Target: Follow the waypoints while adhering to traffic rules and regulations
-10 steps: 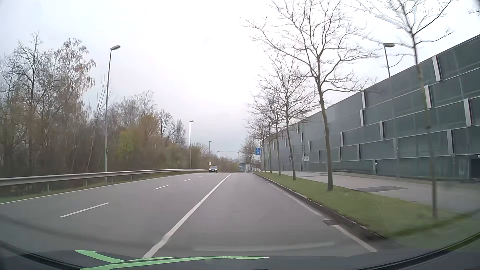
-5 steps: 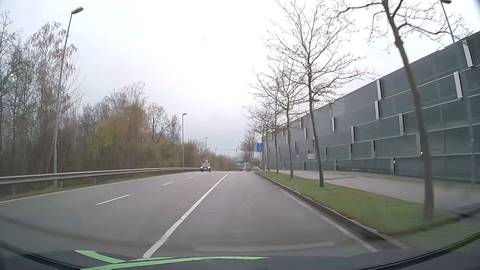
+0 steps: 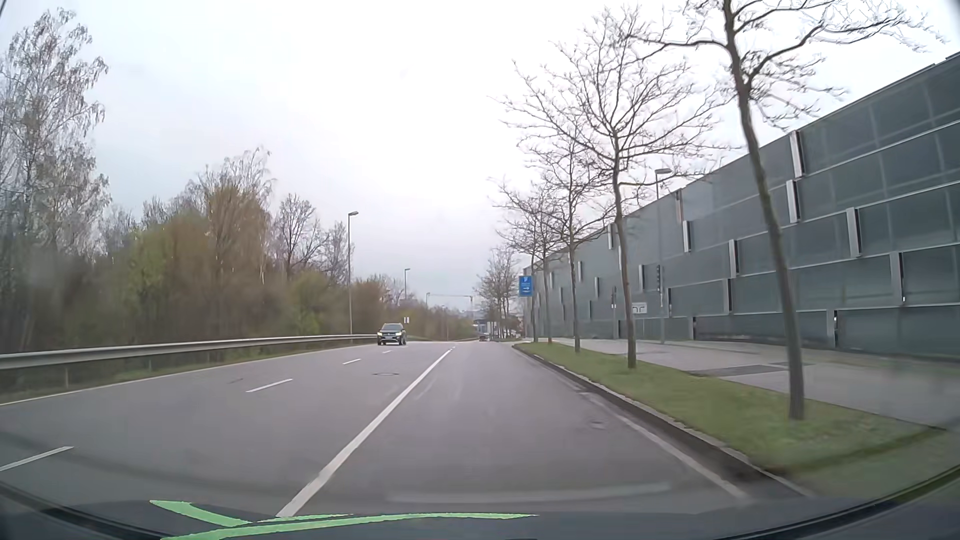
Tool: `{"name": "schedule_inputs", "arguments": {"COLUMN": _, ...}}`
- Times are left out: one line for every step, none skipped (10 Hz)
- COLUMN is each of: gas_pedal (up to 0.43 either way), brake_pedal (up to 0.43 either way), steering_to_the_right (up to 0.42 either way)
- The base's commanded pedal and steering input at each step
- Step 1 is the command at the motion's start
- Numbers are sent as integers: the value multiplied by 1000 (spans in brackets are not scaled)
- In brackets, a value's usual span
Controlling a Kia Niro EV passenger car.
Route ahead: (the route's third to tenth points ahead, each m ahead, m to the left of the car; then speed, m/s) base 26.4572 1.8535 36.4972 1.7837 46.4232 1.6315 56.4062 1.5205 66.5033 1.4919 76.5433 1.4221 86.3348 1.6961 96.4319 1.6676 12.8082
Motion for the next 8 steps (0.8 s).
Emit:
{"name": "schedule_inputs", "arguments": {"gas_pedal": 8, "brake_pedal": 0, "steering_to_the_right": -1}}
{"name": "schedule_inputs", "arguments": {"gas_pedal": 39, "brake_pedal": 0, "steering_to_the_right": -2}}
{"name": "schedule_inputs", "arguments": {"gas_pedal": 39, "brake_pedal": 0, "steering_to_the_right": -2}}
{"name": "schedule_inputs", "arguments": {"gas_pedal": 39, "brake_pedal": 0, "steering_to_the_right": -2}}
{"name": "schedule_inputs", "arguments": {"gas_pedal": 39, "brake_pedal": 0, "steering_to_the_right": -2}}
{"name": "schedule_inputs", "arguments": {"gas_pedal": 47, "brake_pedal": 0, "steering_to_the_right": -2}}
{"name": "schedule_inputs", "arguments": {"gas_pedal": 47, "brake_pedal": 0, "steering_to_the_right": -2}}
{"name": "schedule_inputs", "arguments": {"gas_pedal": 59, "brake_pedal": 0, "steering_to_the_right": -2}}
